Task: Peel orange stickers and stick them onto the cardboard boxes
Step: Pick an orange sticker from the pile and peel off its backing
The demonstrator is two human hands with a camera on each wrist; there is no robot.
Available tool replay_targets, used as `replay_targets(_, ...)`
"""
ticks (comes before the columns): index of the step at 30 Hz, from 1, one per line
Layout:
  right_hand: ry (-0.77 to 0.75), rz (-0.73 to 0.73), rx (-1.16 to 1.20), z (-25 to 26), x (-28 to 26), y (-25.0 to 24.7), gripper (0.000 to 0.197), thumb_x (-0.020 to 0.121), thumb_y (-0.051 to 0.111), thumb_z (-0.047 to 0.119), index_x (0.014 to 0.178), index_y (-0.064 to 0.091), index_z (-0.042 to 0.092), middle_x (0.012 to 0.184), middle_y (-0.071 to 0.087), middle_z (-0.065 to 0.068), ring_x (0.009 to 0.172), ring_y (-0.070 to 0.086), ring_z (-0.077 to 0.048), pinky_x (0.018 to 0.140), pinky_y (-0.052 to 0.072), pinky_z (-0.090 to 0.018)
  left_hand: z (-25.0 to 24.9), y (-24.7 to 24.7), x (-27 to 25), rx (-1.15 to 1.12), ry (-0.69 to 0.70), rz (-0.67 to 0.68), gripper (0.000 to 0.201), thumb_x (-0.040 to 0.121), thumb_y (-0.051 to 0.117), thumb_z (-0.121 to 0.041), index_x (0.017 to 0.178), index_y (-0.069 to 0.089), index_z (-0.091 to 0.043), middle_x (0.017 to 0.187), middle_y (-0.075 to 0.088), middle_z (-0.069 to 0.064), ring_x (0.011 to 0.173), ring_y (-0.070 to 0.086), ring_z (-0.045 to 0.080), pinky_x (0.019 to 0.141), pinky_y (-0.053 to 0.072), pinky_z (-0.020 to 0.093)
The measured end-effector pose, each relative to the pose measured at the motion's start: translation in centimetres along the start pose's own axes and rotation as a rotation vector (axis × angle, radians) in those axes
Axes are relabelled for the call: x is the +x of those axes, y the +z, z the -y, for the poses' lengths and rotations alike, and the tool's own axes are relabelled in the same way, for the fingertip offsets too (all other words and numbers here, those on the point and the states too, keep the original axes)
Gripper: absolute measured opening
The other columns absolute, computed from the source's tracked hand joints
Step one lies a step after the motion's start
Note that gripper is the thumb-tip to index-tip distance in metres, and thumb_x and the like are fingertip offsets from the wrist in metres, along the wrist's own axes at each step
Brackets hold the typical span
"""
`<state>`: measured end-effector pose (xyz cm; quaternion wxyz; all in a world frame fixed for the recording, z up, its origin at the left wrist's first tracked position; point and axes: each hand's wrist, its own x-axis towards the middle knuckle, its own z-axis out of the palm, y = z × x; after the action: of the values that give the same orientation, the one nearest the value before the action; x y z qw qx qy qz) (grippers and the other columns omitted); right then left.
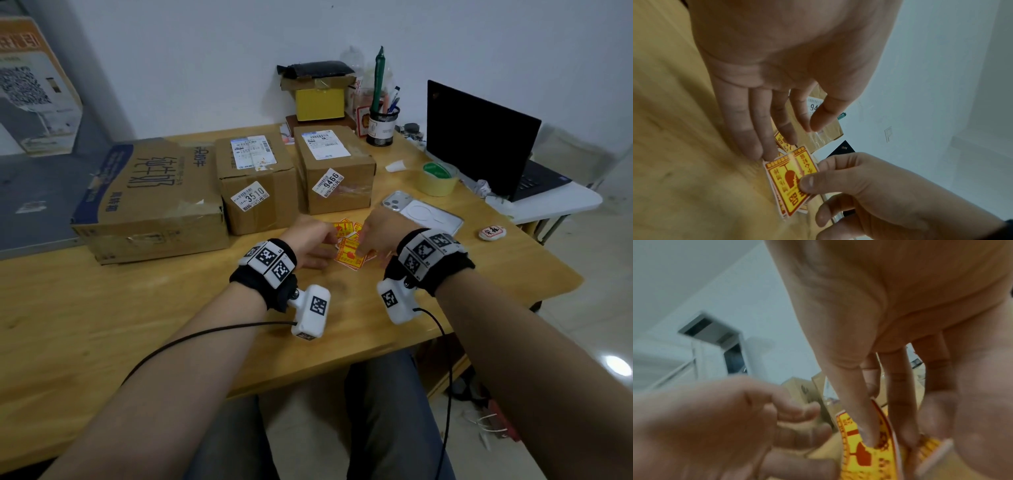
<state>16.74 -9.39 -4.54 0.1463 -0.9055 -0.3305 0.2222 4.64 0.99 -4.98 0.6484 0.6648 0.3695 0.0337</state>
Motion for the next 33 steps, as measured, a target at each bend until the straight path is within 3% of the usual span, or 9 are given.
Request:
replay_targets(2, 0.002, 0.003, 0.149, -0.4, -0.1, -1.0, 0.015, 0.083, 0.084, 0.012, 0.092, 0.073, 0.008, 0.088, 0.075, -0.012, 0.069, 0.07, -0.024, 0.066, 0.063, -0.037, -0.1, 0.0, 0.1, -0.015, 0.045, 0.006, 0.019, 0.097, 0.056, -0.009, 0.113, 0.064, -0.008, 0.104, 0.066, 0.011, 0.089, 0.07, 0.027, 0.072, 0.058, 0.037)
replay_targets(5, -0.036, -0.049, 0.34, -0.4, -0.2, -2.5, 0.015, 0.085, 0.08, 0.008, 0.085, 0.068, 0.017, 0.08, 0.071, -0.006, 0.058, 0.068, -0.018, 0.049, 0.053, -0.025, -0.8, -0.4, 0.3, -0.028, 0.126, 0.019, 0.026, 0.096, 0.064, -0.014, 0.121, 0.066, -0.012, 0.107, 0.072, 0.011, 0.086, 0.07, 0.023, 0.058, 0.055, 0.029)
replay_targets(9, -0.131, -0.136, 0.605, 0.6, 0.1, -4.2, 0.015, 0.087, 0.078, 0.009, 0.088, 0.069, 0.021, 0.073, 0.069, -0.003, 0.049, 0.059, -0.013, 0.041, 0.042, -0.02, -2.5, -1.6, 0.5, -0.019, 0.226, 0.0, 0.013, 0.094, 0.069, -0.022, 0.106, 0.072, -0.019, 0.087, 0.074, -0.002, 0.072, 0.068, 0.013, 0.055, 0.05, 0.024)
replay_targets(12, -0.236, -0.155, 0.781, 2.1, 0.3, -5.2, 0.011, 0.09, 0.076, 0.012, 0.099, 0.072, 0.015, 0.068, 0.069, -0.002, 0.048, 0.055, -0.012, 0.04, 0.039, -0.022, -4.2, -3.1, 1.0, -0.056, 0.333, -0.117, 0.014, 0.092, 0.071, -0.022, 0.105, 0.074, -0.017, 0.079, 0.072, -0.001, 0.06, 0.063, 0.008, 0.05, 0.04, 0.022)
replay_targets(15, -0.291, -0.133, 0.873, 4.1, 1.0, -6.0, 0.019, 0.091, 0.076, 0.018, 0.108, 0.075, 0.008, 0.079, 0.076, -0.006, 0.051, 0.057, -0.014, 0.042, 0.041, -0.023, -6.1, -5.1, 1.4, -0.129, 0.429, -0.21, 0.008, 0.093, 0.071, -0.022, 0.099, 0.072, -0.018, 0.079, 0.071, 0.0, 0.056, 0.063, 0.006, 0.045, 0.039, 0.02)
replay_targets(19, -0.35, -0.157, 0.985, 7.1, 2.8, -6.9, 0.02, 0.094, 0.074, 0.016, 0.108, 0.075, 0.002, 0.087, 0.075, -0.01, 0.051, 0.059, -0.016, 0.04, 0.043, -0.024, -7.8, -7.5, 2.1, -0.2, 0.444, -0.241, 0.004, 0.094, 0.068, -0.021, 0.091, 0.067, -0.02, 0.087, 0.073, 0.0, 0.06, 0.064, 0.011, 0.045, 0.039, 0.019)
replay_targets(24, -0.413, -0.212, 1.086, 10.0, 5.9, -7.7, 0.011, 0.091, 0.077, 0.016, 0.102, 0.076, 0.014, 0.091, 0.078, -0.007, 0.055, 0.064, -0.017, 0.045, 0.048, -0.025, -8.9, -10.0, 3.3, -0.192, 0.473, -0.271, 0.009, 0.094, 0.068, -0.024, 0.091, 0.072, -0.016, 0.088, 0.075, -0.001, 0.075, 0.068, 0.02, 0.066, 0.047, 0.033)
replay_targets(28, -0.453, -0.226, 1.077, 11.0, 8.0, -7.9, 0.022, 0.092, 0.074, 0.013, 0.114, 0.076, 0.012, 0.088, 0.078, -0.005, 0.053, 0.06, -0.014, 0.045, 0.045, -0.024, -9.8, -11.7, 4.4, -0.149, 0.51, -0.346, 0.017, 0.095, 0.065, -0.031, 0.098, 0.076, -0.018, 0.09, 0.077, -0.003, 0.077, 0.071, 0.014, 0.066, 0.052, 0.033)
replay_targets(33, -0.502, -0.218, 0.97, 11.8, 9.6, -7.7, 0.019, 0.094, 0.071, 0.01, 0.112, 0.076, 0.015, 0.082, 0.074, -0.002, 0.053, 0.058, -0.011, 0.044, 0.043, -0.025, -10.0, -12.7, 5.3, -0.064, 0.545, -0.367, 0.021, 0.098, 0.062, -0.033, 0.106, 0.076, -0.02, 0.091, 0.077, -0.006, 0.076, 0.071, 0.006, 0.064, 0.052, 0.026)
